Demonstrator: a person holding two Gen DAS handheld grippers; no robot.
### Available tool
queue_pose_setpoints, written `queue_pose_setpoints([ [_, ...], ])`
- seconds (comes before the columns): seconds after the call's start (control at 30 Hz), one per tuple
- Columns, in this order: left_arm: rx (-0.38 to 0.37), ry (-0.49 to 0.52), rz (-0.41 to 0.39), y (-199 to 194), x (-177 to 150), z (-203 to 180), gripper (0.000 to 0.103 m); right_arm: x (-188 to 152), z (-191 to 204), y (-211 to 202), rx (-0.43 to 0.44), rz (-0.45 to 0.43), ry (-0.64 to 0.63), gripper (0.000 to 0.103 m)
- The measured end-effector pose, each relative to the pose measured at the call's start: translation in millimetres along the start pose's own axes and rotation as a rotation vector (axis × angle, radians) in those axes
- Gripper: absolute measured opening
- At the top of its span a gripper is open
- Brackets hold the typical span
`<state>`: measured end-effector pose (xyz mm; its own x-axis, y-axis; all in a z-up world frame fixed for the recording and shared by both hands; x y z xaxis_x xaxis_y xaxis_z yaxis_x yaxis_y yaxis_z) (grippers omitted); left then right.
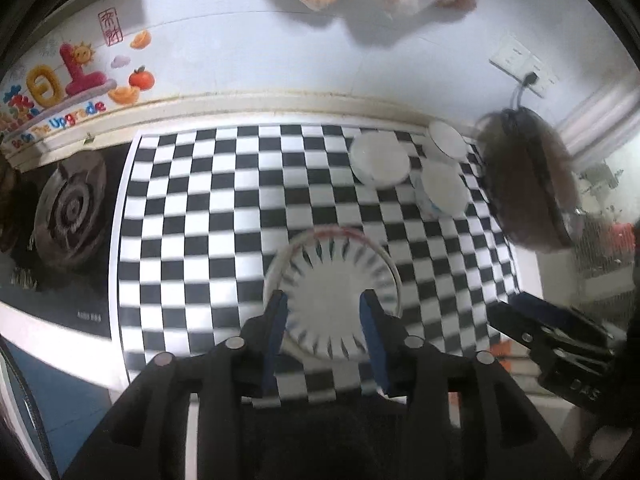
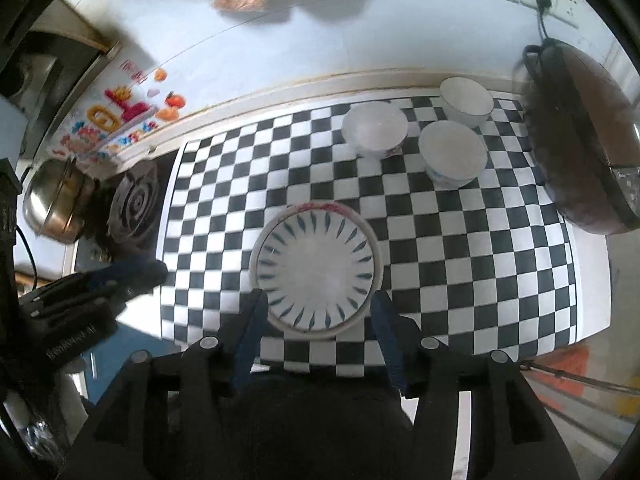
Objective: Organize plates and bowls
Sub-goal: 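Open the left tool while the right tool opens and both lift away from the stack, then grasp a white bowl rim with the left tool while the right tool grips it too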
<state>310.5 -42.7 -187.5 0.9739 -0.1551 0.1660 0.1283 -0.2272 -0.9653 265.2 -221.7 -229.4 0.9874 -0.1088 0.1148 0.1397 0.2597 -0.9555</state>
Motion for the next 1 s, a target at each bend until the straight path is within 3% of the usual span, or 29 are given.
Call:
queue_pose_setpoints([
  [0.2,-0.016,-0.014,0.009,38,60,-4,0.036,62,-42,19,0.029,-0.061,0.090,0.057],
  [0.3,-0.023,-0.027,0.043,66,90,-8,0.036,101,-62,41,0.061,-0.044,0.113,0.057],
  [0.53,-0.070,-0.120,0.215,157,146,-22,0.036,195,-116,120,0.082,0.102,0.097,0.056],
  [0.8,-0.067,-0.211,0.375,246,184,-36,0.036,269,-153,203,0.060,0.268,0.018,0.054],
  [0.93,-0.052,-0.248,0.406,275,191,-34,0.034,286,-161,241,0.063,0.354,-0.008,0.045],
  [1.0,-0.066,-0.278,0.409,285,192,-32,0.029,289,-163,258,0.086,0.400,-0.012,0.034],
])
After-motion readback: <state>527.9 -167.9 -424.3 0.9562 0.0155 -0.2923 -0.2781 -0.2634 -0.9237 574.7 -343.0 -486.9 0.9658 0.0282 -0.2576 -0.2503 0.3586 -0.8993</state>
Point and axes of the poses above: each gripper's, at about its wrist camera, not at the fingertips, and y roughly the way its jaws point, z to its left, x to its top, the point moved 8 cm from there along y, roughly the way its jaws point, and after that the axes turned 8 degrees about z, right-handed, at the moved point
